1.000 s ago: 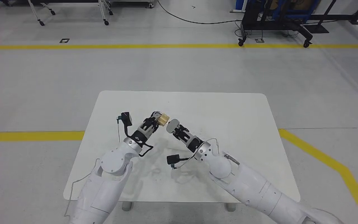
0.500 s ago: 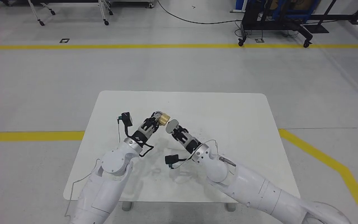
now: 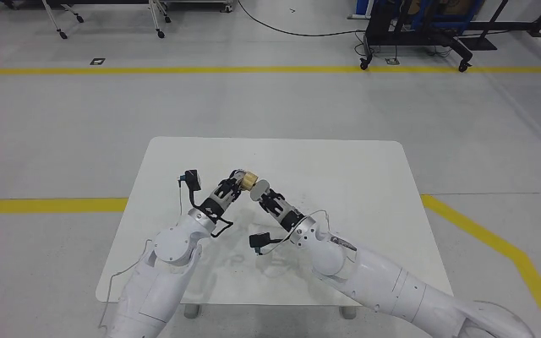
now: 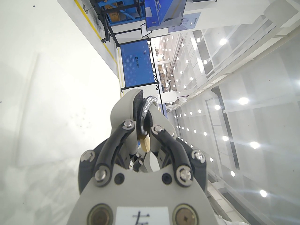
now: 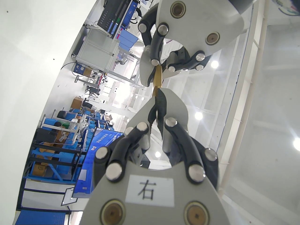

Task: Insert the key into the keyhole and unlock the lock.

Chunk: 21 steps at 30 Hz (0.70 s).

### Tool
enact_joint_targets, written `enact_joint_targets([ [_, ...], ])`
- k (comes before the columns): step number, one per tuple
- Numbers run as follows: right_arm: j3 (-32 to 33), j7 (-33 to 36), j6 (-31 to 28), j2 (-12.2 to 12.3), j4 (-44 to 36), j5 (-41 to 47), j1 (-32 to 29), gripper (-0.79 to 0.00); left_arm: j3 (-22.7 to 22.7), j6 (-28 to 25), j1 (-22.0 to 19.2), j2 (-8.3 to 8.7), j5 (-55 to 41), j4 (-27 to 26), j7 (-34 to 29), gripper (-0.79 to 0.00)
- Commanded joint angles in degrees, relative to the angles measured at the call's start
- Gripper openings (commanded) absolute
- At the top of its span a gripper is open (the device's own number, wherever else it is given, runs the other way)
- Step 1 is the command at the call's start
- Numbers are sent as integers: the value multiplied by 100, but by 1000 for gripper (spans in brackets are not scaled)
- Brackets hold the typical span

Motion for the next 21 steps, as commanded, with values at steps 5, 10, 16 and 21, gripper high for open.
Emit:
enact_joint_targets([
  [5, 90, -84, 75, 8, -9, 0, -72, -653, -8, 4, 5, -5, 2, 0, -2, -785],
  [10, 163, -153, 129, 0, -1, 0, -118, -613, -15, 3, 7, -9, 7, 2, -6, -785],
  [16, 237, -233, 198, -7, 17, 0, -163, -616, -25, 15, 4, -15, 3, 8, -12, -785],
  [21, 316, -334, 275, -16, 33, 0, -217, -619, -30, 21, 3, -19, 7, 8, -16, -785],
])
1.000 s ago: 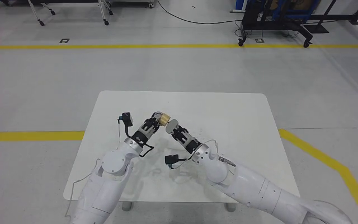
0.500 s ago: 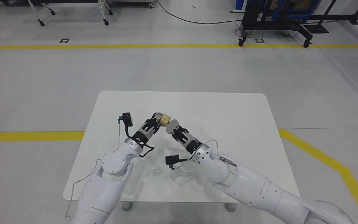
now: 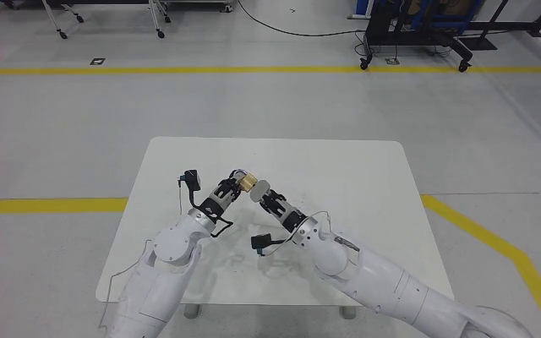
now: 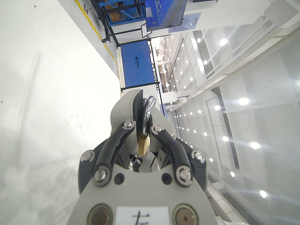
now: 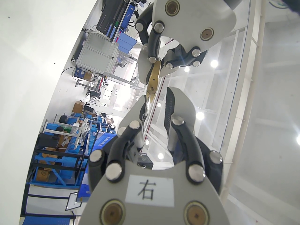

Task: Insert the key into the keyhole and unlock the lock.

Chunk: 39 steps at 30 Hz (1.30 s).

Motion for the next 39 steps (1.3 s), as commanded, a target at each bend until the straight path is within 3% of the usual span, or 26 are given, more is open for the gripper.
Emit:
enact_joint_targets([
  [1, 29, -41, 20, -4, 8, 0, -17, -616, -2, 1, 0, -1, 2, 1, -2, -785],
  [11, 249, -242, 168, -44, 69, 0, -168, -582, -10, -14, 1, -11, 9, 4, 9, -785],
  [12, 275, -264, 182, -46, 76, 0, -187, -616, -10, -11, 0, -12, 13, 6, 7, -785],
  [14, 326, -321, 223, -52, 86, 0, -228, -785, -13, -12, -1, -14, 7, 7, 2, -785],
  [39, 763, -866, 26, -268, 71, 19, -383, -785, -21, -4, 5, -32, 58, 4, -14, -785],
])
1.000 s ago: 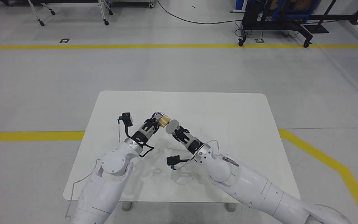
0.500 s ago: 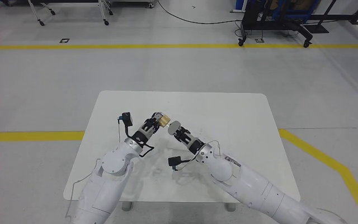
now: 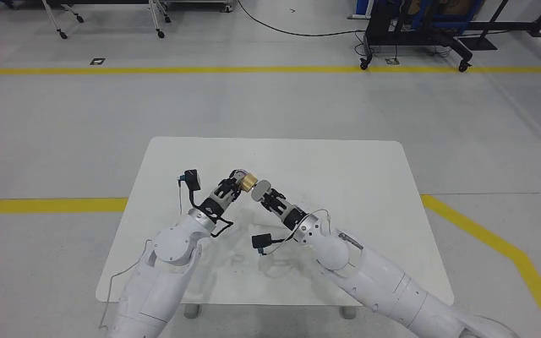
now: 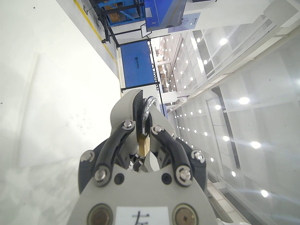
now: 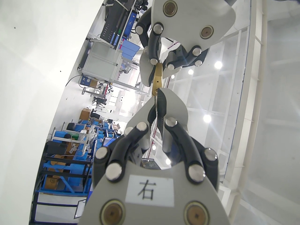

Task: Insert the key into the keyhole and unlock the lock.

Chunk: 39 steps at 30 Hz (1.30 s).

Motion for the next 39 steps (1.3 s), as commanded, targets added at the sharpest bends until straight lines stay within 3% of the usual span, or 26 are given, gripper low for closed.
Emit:
enact_joint_targets([
  [1, 27, -31, 19, -18, 14, 23, -11, -683, -2, 10, 0, -2, -18, 0, -2, -785],
  [3, 67, -71, 61, -33, 37, 40, -30, -582, -3, 34, 0, -5, -36, 3, 1, -785],
  [5, 108, -114, 104, -43, 48, 45, -62, -536, -6, 50, -5, -6, -41, 5, 1, -785],
  [14, 339, -343, 300, -59, 46, 133, -250, -505, -45, 113, -37, -19, -112, 11, 78, -785],
  [16, 410, -496, 471, -52, 56, 263, -314, -536, -53, 144, -37, -20, -122, 7, 84, -785],
  [17, 459, -580, 575, -43, 76, 342, -351, -603, -56, 177, -38, -21, -142, 8, 87, -785],
  [18, 509, -668, 674, -33, 94, 428, -396, -742, -59, 223, -42, -23, -171, 10, 87, -785],
  [19, 554, -811, 802, -20, 96, 541, -447, -785, -62, 293, -50, -25, -204, 17, 87, -785],
  [24, 875, -2252, 1355, 94, 154, 1873, -726, -785, -84, 823, -146, -37, -498, 52, -4, -785],
  [29, 1325, -4241, 925, 238, 327, 3518, -727, -785, -108, 1227, -220, -38, -658, 82, -113, -785],
  [37, 1325, -4241, 925, 238, 327, 3518, -727, -785, -117, 1358, -256, -38, -669, 89, -104, -785],
  [39, 1212, -4842, 442, 209, 166, 4353, -811, -785, -112, 1336, -241, -38, -650, 72, -74, -785],
])
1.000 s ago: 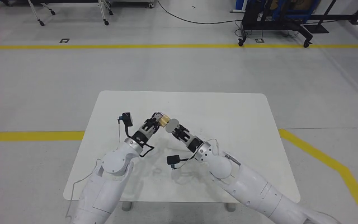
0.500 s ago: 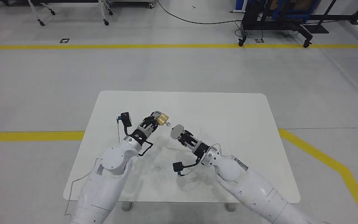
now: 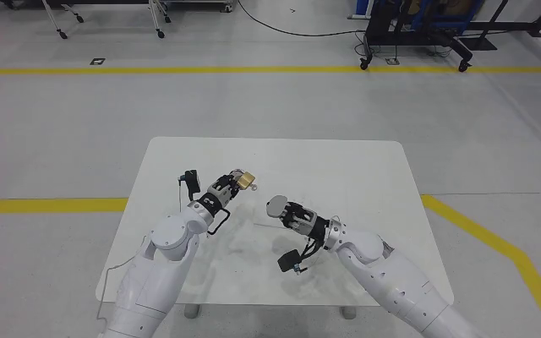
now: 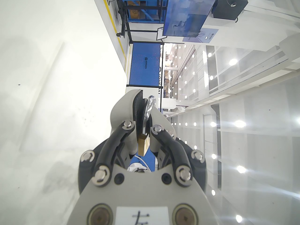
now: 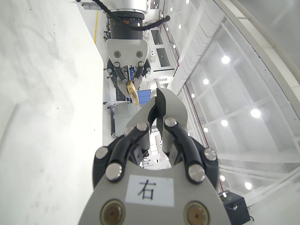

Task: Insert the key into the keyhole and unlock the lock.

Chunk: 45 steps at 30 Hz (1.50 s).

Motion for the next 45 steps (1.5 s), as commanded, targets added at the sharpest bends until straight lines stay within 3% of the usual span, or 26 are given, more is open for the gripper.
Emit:
enact_joint_targets([
  [1, -38, -1092, -955, -18, -27, 1483, 2, -785, 21, -56, 39, -3, 44, -41, 54, -785],
  [2, 20, -1462, -1519, -16, 121, 2043, 76, -785, 38, -88, 59, -7, 18, -58, 41, -785],
  [5, -122, -2651, -4012, -44, 501, 3489, 402, -785, 97, -206, 89, -9, 87, -68, -45, -785],
  [9, -371, -2482, -5164, -116, 830, 3565, 867, -785, 146, -376, 117, -5, 164, -53, -205, -785],
  [16, -434, -1531, -5302, -273, 1366, 4143, 1142, -785, 57, -385, 115, 12, -120, -48, -589, -785],
  [24, -468, -1569, -5180, -354, 1584, 4298, 1254, -785, 27, -666, 173, 37, 63, -96, -695, -785],
  [38, -527, -1375, -5297, -448, 1714, 4346, 1464, -785, 31, -604, 183, 66, 166, -113, -859, -785],
  [42, -542, -1567, -5140, -438, 1630, 4121, 1437, -785, -5, -582, 195, 55, 50, -121, -628, -785],
  [43, -551, -1684, -5078, -423, 1596, 4001, 1399, -705, -14, -605, 198, 48, 3, -133, -538, -785],
  [45, -469, -1934, -4696, -387, 1527, 3857, 1295, -425, -18, -680, 218, 34, -37, -150, -341, -785],
])
